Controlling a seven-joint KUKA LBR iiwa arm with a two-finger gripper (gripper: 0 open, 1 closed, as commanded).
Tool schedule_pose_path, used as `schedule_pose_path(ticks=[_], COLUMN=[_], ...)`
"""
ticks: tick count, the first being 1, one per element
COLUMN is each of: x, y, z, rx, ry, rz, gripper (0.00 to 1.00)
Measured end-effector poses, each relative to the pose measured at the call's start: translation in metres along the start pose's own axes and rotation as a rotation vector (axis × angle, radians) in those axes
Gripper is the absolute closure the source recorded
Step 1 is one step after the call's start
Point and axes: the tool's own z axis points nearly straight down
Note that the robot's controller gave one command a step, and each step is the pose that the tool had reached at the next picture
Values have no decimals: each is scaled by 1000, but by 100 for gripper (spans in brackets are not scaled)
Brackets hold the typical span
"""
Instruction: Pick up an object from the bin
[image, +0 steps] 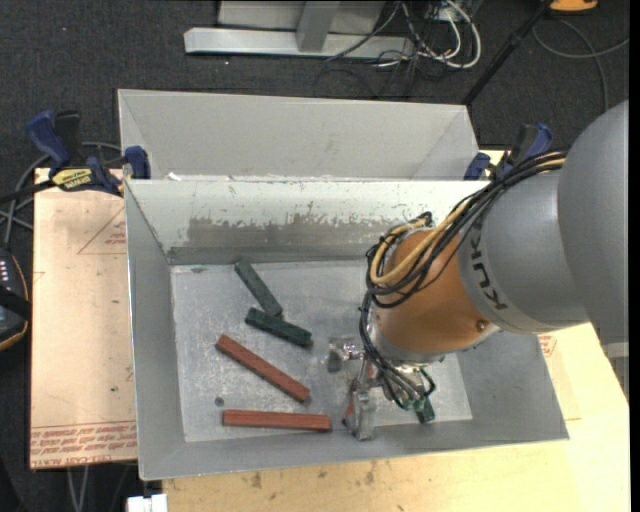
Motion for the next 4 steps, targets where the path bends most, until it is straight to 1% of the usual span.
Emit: schedule_pose_path(ticks=[1,2,3,4], x=[-52,-54,-37,-38], y=[-88,-127,-74,-75], z=[-8,-74,-2,-4], rx=[4,6,0,3], ry=[-15,-13,-4,-7], rz=[-11,-527,-1030,-1026], gripper=[0,0,0,100])
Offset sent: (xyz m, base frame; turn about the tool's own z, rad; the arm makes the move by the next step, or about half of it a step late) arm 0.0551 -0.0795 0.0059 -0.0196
